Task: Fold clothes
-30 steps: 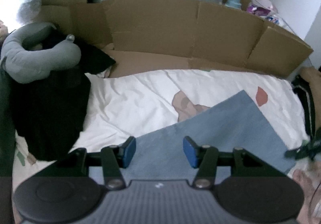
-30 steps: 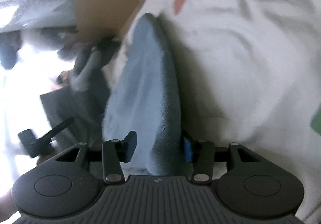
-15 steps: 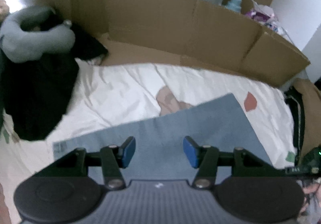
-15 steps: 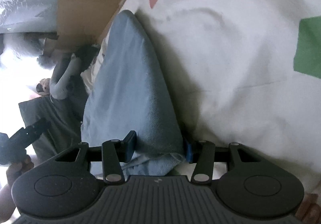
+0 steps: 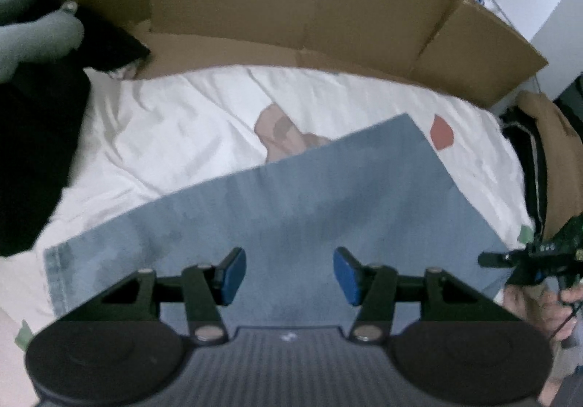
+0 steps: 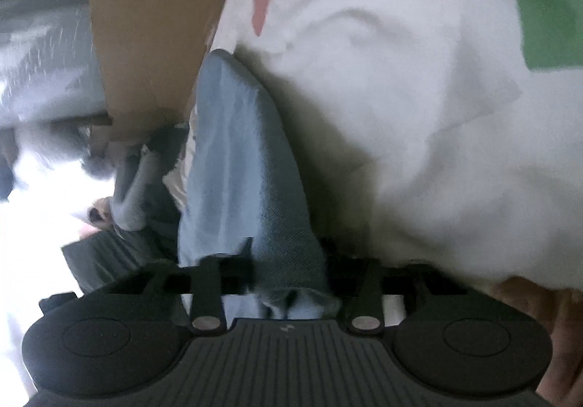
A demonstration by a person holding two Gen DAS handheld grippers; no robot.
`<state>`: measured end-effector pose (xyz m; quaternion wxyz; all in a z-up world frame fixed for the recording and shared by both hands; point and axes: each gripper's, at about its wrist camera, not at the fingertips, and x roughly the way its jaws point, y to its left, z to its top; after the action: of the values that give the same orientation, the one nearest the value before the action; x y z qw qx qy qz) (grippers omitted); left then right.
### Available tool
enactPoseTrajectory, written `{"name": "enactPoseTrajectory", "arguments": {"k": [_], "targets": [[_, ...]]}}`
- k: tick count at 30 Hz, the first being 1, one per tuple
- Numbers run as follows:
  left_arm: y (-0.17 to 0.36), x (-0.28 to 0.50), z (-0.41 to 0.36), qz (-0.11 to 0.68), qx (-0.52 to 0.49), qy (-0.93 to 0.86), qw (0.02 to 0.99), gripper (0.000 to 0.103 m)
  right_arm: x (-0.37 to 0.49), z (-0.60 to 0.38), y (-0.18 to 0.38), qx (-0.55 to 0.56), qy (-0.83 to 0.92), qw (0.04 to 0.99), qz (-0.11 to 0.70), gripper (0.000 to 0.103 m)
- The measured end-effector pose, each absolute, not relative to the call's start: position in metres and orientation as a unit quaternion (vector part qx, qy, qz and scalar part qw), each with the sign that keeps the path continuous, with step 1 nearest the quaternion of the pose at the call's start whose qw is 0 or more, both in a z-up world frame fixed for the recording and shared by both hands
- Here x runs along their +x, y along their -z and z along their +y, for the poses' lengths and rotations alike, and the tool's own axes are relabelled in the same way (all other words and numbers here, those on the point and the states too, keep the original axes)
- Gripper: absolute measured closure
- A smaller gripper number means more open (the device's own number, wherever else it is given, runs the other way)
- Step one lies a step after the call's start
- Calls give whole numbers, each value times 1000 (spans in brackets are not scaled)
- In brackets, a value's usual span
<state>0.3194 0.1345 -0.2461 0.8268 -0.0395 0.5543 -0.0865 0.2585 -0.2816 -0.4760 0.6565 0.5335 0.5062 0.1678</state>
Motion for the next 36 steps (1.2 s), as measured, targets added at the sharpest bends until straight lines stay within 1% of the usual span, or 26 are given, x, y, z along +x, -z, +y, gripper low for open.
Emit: {"name": "enactPoseTrajectory", "arguments": {"k": [2, 8, 10, 11, 13, 14, 16, 18, 24, 30, 33, 36], "targets": [[254, 313, 132, 556, -35, 94, 825, 48, 258, -279, 468, 525, -173, 668, 498, 84], [279, 293, 118, 573, -33, 121, 810, 50, 263, -271, 442, 498, -172, 691, 495, 85], [286, 287, 115, 578, -37, 122, 806, 58, 266, -269, 434, 488, -177, 697, 494, 86], [289, 285, 113, 580, -38, 124, 804, 60, 267, -267, 429, 482, -182, 701, 493, 86], [294, 279, 110, 583, -39, 128, 801, 70, 268, -265, 421, 477, -187, 705, 490, 86], [296, 276, 109, 586, -41, 129, 799, 73, 268, -264, 417, 475, -188, 707, 489, 86], [306, 270, 106, 601, -49, 135, 787, 87, 269, -261, 410, 466, -191, 712, 490, 86], [316, 267, 103, 612, -53, 137, 777, 92, 270, -257, 403, 453, -195, 719, 490, 86], [332, 259, 93, 620, -40, 132, 773, 96, 271, -248, 387, 426, -214, 732, 487, 86], [334, 258, 90, 619, -29, 128, 774, 96, 268, -246, 386, 412, -216, 736, 492, 86], [331, 265, 88, 620, -22, 126, 774, 96, 270, -250, 393, 418, -200, 731, 501, 82], [327, 278, 94, 616, -28, 118, 779, 96, 270, -254, 403, 429, -185, 726, 505, 81]]}}
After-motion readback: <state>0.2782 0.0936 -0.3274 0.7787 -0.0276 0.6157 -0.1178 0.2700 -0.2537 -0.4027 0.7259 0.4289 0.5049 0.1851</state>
